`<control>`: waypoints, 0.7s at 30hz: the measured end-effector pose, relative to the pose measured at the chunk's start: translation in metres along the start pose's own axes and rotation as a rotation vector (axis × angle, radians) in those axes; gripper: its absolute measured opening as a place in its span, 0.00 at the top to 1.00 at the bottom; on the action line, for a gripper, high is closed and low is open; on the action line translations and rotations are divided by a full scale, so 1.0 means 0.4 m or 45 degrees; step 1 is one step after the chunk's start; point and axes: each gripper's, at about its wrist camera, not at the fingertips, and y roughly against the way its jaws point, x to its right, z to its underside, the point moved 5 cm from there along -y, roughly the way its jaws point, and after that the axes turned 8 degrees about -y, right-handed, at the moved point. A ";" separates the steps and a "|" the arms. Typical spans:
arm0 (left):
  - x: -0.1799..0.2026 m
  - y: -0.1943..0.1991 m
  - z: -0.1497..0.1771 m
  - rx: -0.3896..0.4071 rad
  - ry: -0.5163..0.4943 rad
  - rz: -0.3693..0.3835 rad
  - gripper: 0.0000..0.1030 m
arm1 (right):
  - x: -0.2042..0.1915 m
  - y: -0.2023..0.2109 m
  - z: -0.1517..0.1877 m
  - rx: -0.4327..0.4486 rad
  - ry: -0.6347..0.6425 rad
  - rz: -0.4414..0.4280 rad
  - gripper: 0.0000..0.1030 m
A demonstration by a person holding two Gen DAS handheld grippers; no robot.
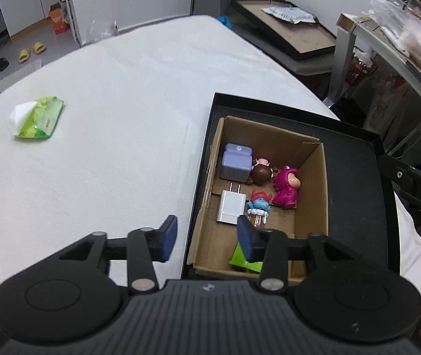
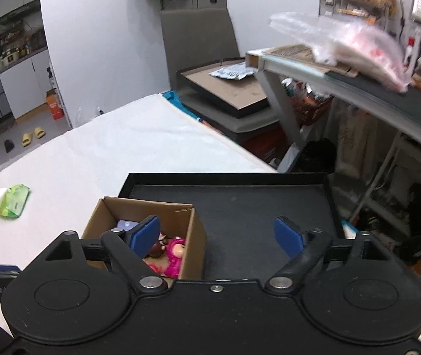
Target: Organize rigid objects
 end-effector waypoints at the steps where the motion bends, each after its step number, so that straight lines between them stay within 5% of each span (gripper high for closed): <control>1: 0.001 0.011 0.003 0.006 -0.008 -0.005 0.56 | 0.000 0.013 0.001 0.012 0.005 0.005 0.12; 8: -0.002 0.093 0.024 0.051 -0.039 0.008 0.41 | 0.005 0.099 0.006 0.040 -0.063 -0.026 0.00; 21: -0.014 0.229 0.056 0.144 -0.078 0.036 0.29 | 0.001 0.234 0.020 0.018 -0.106 -0.035 0.00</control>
